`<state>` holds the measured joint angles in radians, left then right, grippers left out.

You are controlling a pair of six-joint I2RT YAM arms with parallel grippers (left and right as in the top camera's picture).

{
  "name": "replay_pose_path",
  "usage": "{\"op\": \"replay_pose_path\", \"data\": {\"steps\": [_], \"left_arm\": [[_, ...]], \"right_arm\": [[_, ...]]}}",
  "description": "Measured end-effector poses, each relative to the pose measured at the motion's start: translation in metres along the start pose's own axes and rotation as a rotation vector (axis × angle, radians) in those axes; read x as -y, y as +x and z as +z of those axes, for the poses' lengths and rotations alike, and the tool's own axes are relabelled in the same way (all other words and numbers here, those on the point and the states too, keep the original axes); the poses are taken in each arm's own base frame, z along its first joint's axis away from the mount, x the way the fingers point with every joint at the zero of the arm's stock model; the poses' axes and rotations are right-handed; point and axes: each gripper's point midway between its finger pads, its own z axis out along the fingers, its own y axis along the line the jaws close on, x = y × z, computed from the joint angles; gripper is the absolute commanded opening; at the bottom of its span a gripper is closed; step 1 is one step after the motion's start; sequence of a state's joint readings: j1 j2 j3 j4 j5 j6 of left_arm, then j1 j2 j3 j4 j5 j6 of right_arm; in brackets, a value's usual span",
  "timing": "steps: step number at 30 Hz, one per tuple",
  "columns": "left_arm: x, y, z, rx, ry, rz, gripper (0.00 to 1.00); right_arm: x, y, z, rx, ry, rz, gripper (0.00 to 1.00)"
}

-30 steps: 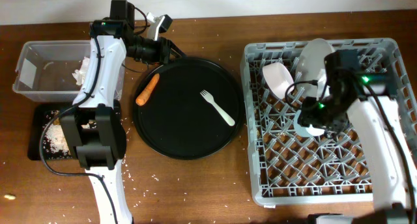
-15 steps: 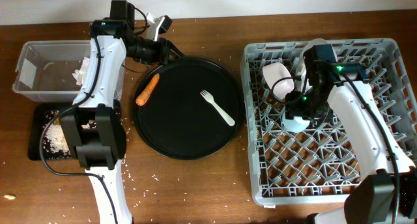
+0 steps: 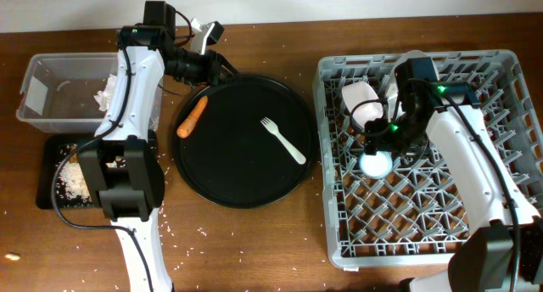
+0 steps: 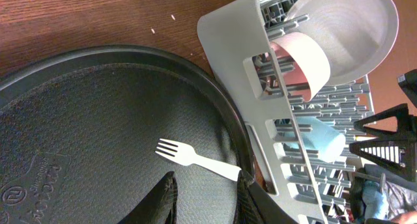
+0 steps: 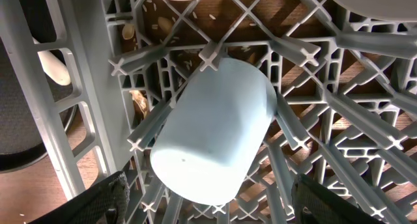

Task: Sort waste into correct bins and load items into the dishwasher rack
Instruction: 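Move the right gripper to the white fork and grasp it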

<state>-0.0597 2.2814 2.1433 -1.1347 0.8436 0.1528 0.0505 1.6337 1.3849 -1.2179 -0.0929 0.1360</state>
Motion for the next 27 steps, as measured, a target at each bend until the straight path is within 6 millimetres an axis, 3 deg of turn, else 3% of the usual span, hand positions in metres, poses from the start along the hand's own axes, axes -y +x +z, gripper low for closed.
{"op": "replay_pose_path", "data": {"steps": [3,5,7,11,13,14,15,17,19,22,24,27], "left_arm": [[0.002,0.001,0.002,-0.007,-0.002,0.003,0.3],[0.002,0.003,0.006,-0.018,-0.018,0.008,0.29],[-0.005,0.009,0.009,-0.05,-0.081,0.001,0.29],[-0.026,0.017,-0.001,-0.075,-0.173,-0.034,0.29],[-0.04,0.017,-0.026,-0.06,-0.207,-0.084,0.33],[-0.044,0.014,-0.034,-0.045,-0.217,-0.091,0.35],[-0.051,0.014,-0.054,-0.027,-0.233,-0.126,0.37],[-0.058,0.014,-0.074,0.003,-0.251,-0.147,0.41],[-0.064,0.014,-0.098,0.034,-0.282,-0.159,0.44],[-0.067,0.015,-0.1,0.028,-0.315,-0.153,0.45],[-0.067,0.015,-0.099,0.026,-0.318,-0.151,0.46],[-0.068,0.015,-0.1,0.024,-0.327,-0.152,0.47]], "right_arm": [[-0.006,-0.015,-0.028,0.052,-0.01,-0.012,0.78],[-0.025,-0.041,-0.073,0.186,-0.034,-0.063,0.77],[-0.061,-0.053,-0.097,0.284,-0.07,-0.158,0.74],[-0.148,-0.055,-0.099,0.385,-0.145,-0.375,0.74],[-0.183,-0.056,-0.07,0.356,-0.134,-0.467,0.75],[-0.189,-0.057,-0.057,0.341,-0.122,-0.49,0.75],[-0.201,-0.062,-0.029,0.307,-0.104,-0.539,0.75],[-0.208,-0.067,0.005,0.265,-0.082,-0.59,0.75],[-0.206,-0.069,0.058,0.175,-0.04,-0.662,0.75],[-0.203,-0.068,0.103,0.106,-0.013,-0.76,0.74],[-0.203,-0.07,0.117,0.093,-0.005,-0.802,0.73],[-0.201,-0.068,0.134,0.067,0.002,-0.848,0.59]]}}
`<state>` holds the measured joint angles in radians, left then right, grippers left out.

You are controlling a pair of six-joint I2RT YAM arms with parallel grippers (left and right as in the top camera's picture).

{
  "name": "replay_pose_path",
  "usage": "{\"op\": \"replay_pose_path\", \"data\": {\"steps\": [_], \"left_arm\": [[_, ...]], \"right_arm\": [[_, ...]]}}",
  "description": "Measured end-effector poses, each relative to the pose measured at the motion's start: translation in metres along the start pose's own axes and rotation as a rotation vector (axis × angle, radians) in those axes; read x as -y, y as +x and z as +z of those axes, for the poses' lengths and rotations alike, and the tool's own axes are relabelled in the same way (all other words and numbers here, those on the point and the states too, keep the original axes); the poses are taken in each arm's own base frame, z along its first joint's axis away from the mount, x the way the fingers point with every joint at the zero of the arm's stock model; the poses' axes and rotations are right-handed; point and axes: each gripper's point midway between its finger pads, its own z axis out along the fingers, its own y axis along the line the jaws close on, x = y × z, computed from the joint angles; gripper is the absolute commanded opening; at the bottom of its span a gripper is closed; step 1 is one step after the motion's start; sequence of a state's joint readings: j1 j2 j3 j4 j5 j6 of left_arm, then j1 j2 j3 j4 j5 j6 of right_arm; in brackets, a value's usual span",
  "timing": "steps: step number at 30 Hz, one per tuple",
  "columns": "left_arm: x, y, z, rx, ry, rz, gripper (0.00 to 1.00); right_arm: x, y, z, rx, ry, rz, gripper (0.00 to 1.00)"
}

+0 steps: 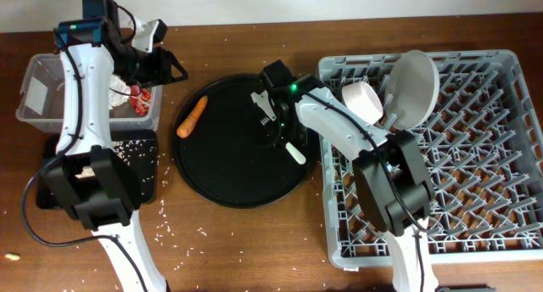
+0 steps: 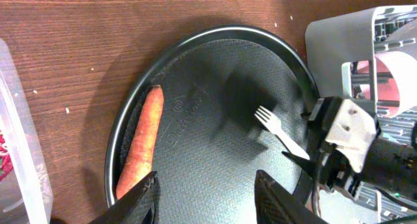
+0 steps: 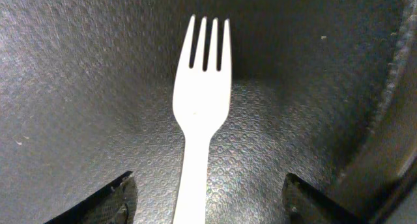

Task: Sort waste into correct bins and load items into the dishwasher rack
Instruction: 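Move the right gripper to the white fork and grasp it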

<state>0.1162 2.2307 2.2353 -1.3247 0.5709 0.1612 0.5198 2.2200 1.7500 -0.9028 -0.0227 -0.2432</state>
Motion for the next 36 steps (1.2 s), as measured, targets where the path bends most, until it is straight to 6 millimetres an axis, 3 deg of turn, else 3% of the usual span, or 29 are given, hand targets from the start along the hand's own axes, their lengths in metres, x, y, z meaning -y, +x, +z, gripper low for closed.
{"op": "replay_pose_path", "data": {"steps": [3,6,10,11,18,21,23,25,28,31,34,36], "left_arm": [[0.0,0.0,0.0,0.0,0.0,0.0,0.48],[-0.001,0.0,0.0,0.0,-0.003,0.0,0.48],[0.0,0.0,0.0,-0.001,-0.002,0.002,0.48],[0.001,0.0,0.001,-0.002,-0.002,0.002,0.48],[0.003,0.0,0.002,-0.005,-0.004,0.008,0.48],[0.002,0.0,0.002,-0.003,-0.009,0.01,0.48],[0.001,0.0,0.002,-0.003,-0.012,0.01,0.49],[0.001,-0.001,0.002,-0.002,-0.012,0.011,0.49],[0.002,0.001,0.003,-0.007,-0.011,0.014,0.53],[0.017,0.014,0.01,-0.072,0.002,0.079,0.54],[0.048,0.021,0.031,-0.119,0.014,0.176,0.54],[0.056,0.023,0.041,-0.135,-0.006,0.218,0.54]], "right_arm": [[-0.001,0.008,0.018,-0.042,-0.01,-0.023,0.56],[-0.003,0.013,0.017,-0.062,-0.016,-0.027,0.45],[-0.006,0.027,0.015,-0.122,-0.029,-0.029,0.19],[-0.007,0.031,0.014,-0.139,-0.034,-0.032,0.07],[-0.021,0.048,0.005,-0.224,-0.112,-0.004,0.04],[-0.017,0.028,-0.026,-0.207,-0.107,-0.003,0.04],[-0.012,0.004,-0.052,-0.141,-0.091,-0.005,0.08],[-0.008,-0.013,-0.071,-0.079,-0.075,-0.001,0.41],[-0.007,-0.016,-0.071,-0.069,-0.073,0.015,0.53],[-0.01,-0.016,-0.07,-0.059,-0.126,0.065,0.63],[0.01,-0.012,-0.073,-0.042,-0.186,0.153,0.64],[0.016,-0.005,-0.069,-0.053,-0.201,0.164,0.64]]}}
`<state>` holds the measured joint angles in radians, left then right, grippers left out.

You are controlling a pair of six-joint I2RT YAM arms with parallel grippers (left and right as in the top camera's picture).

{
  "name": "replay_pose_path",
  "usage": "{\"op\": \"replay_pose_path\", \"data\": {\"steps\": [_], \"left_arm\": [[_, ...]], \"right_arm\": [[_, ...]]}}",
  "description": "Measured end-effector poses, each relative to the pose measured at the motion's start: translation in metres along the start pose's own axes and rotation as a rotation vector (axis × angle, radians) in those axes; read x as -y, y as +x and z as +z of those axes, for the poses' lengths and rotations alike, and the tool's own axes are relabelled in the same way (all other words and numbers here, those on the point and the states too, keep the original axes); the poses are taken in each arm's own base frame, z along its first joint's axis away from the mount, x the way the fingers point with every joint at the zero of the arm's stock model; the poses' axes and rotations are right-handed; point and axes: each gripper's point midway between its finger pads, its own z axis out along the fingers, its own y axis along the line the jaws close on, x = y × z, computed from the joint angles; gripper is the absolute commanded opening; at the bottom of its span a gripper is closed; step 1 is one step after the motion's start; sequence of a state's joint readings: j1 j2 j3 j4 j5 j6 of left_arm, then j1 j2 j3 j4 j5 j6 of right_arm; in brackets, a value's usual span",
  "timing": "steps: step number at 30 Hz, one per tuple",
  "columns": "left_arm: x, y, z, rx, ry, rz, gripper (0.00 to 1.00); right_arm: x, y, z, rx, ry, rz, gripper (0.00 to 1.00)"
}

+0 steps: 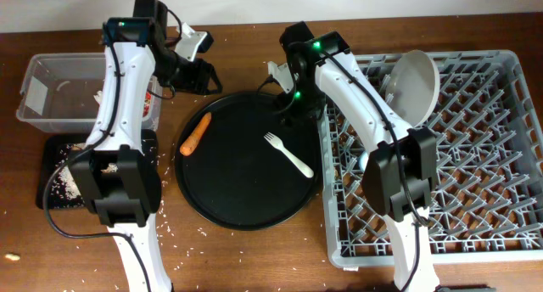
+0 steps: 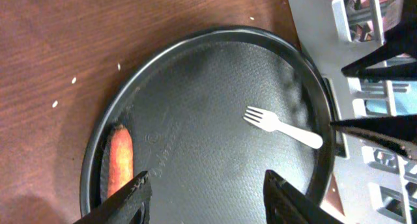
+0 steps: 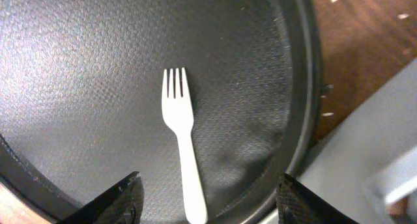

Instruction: Sort waste into correct bins and load items into the dishwasher rack

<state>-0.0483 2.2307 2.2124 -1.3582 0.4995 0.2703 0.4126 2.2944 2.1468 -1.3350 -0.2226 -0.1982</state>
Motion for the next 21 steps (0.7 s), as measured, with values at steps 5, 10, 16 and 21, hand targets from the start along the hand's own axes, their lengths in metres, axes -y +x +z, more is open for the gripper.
{"op": "replay_pose_path", "data": {"steps": [5,10,16,21], "left_arm": [[-0.025,-0.012,-0.008,0.067,-0.057,-0.041,0.6],[-0.042,-0.014,-0.016,0.094,-0.078,-0.073,0.62],[-0.042,-0.014,-0.016,0.094,-0.078,-0.072,0.63],[-0.041,-0.014,-0.016,0.093,-0.078,-0.073,0.63]], "right_arm": [[-0.032,0.01,0.055,-0.038,-0.035,-0.131,0.58],[-0.033,0.017,0.089,-0.039,-0.002,-0.198,0.54],[-0.02,0.01,0.093,-0.004,0.082,-0.203,0.15],[-0.019,0.011,0.092,-0.004,0.084,-0.199,0.04]]}}
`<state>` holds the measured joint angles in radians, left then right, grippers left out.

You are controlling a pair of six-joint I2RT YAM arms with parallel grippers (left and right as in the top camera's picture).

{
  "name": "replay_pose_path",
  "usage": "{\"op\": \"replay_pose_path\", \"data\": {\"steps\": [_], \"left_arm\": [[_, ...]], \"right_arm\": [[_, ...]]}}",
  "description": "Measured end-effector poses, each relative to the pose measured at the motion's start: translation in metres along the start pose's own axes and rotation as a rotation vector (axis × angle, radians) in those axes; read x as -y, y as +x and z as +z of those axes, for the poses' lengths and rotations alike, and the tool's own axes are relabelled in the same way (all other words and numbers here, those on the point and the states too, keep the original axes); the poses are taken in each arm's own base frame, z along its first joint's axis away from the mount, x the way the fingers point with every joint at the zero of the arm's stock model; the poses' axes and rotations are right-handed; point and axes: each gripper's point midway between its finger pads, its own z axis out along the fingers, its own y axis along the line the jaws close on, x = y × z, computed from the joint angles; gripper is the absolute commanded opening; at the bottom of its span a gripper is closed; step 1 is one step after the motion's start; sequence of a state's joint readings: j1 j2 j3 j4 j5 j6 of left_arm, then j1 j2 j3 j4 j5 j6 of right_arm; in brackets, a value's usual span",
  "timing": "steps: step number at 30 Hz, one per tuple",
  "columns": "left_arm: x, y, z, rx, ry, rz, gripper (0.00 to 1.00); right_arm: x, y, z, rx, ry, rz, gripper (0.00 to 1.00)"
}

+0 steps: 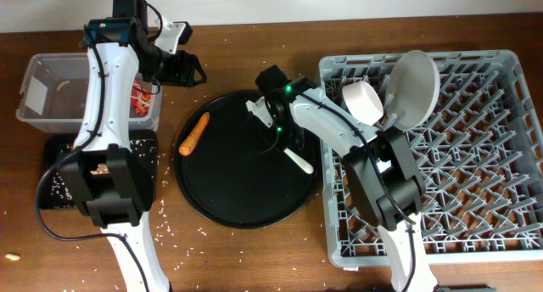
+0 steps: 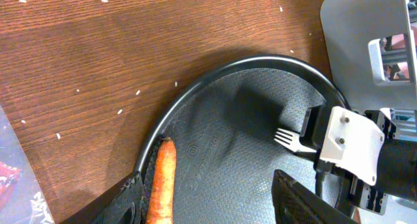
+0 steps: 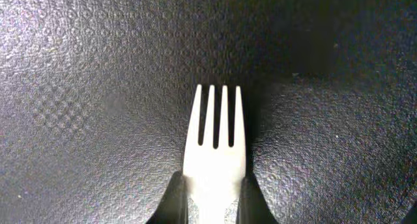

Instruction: Sort waste into correct bins and load items into the dishwasher rack

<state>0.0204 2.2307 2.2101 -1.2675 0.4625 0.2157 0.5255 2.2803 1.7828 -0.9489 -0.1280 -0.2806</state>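
A white plastic fork (image 3: 215, 142) lies on the round black tray (image 1: 229, 190), right of centre. My right gripper (image 3: 213, 199) is down on it, fingers (image 3: 174, 199) pressed against both sides of the fork's neck, tines pointing away. From overhead the right gripper (image 1: 282, 137) hides all but the handle end of the fork (image 1: 299, 161). An orange carrot (image 1: 193, 132) rests on the tray's left side. My left gripper (image 2: 218, 208) hangs open above the tray's far left edge, with the carrot (image 2: 161, 185) near its left finger.
The grey dishwasher rack (image 1: 475, 224) fills the right side, holding a white bowl (image 1: 412, 87) and a cup (image 1: 365, 100) at its far left. A clear bin (image 1: 38, 88) with waste and a black tray of rice (image 1: 53, 177) stand left. Rice grains litter the table.
My right gripper was open, higher up near the tray's far right edge; now it is low on the tray and shut on the fork. The left gripper has shifted a little left and back.
First my right gripper was open in the rack over a pale blue cup, the left one near the tray's far edge. Then the right was open low over the fork, then higher by the tray's rim. Now it grips the fork, which still lies on the tray.
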Motion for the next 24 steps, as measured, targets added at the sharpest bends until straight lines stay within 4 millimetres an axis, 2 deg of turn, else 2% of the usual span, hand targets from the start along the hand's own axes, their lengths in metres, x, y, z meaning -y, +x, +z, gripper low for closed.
{"op": "replay_pose_path", "data": {"steps": [2,5,6,8,9,11,13,15,16,18,19,21,24], "left_arm": [[0.0,0.0,0.0,0.0,0.0,0.0,0.63],[0.0,0.0,0.0,0.0,0.0,0.0,0.63],[0.0,0.0,0.0,0.0,0.0,0.0,0.63],[0.0,0.0,0.0,-0.002,-0.002,-0.001,0.63],[-0.001,0.001,0.0,-0.002,-0.006,-0.001,0.63],[-0.002,0.001,0.0,-0.005,-0.015,-0.001,0.63],[-0.003,0.002,0.0,-0.008,-0.02,-0.002,0.64],[-0.004,0.001,0.0,-0.007,-0.025,-0.001,0.64],[-0.004,0.001,0.0,-0.006,-0.025,0.0,0.64],[-0.005,-0.001,0.0,0.001,-0.027,0.003,0.64],[-0.005,-0.002,0.0,0.006,-0.028,0.006,0.68],[-0.005,-0.003,0.0,0.011,-0.029,0.006,0.69],[-0.005,-0.003,0.0,0.012,-0.029,0.005,0.7]], "right_arm": [[0.0,0.001,0.0,-0.004,-0.001,0.001,0.04],[-0.005,0.013,-0.007,-0.066,-0.023,0.013,0.04],[-0.007,0.015,-0.014,-0.09,-0.032,0.017,0.04],[-0.009,0.005,-0.038,-0.083,-0.04,0.02,0.04],[-0.011,-0.001,-0.054,-0.08,-0.047,0.024,0.04],[-0.015,-0.02,-0.103,-0.014,-0.044,0.022,0.04],[-0.021,-0.016,-0.148,-0.013,-0.051,0.034,0.05],[-0.01,-0.012,-0.182,0.028,-0.035,0.079,0.17],[0.0,-0.01,-0.187,0.041,-0.029,0.112,0.28],[0.016,-0.007,-0.19,0.056,-0.038,0.169,0.39],[0.019,-0.008,-0.19,0.069,-0.042,0.179,0.46],[0.013,-0.013,-0.19,0.082,-0.052,0.165,0.51],[0.001,-0.019,-0.189,0.089,-0.064,0.141,0.52]]}}
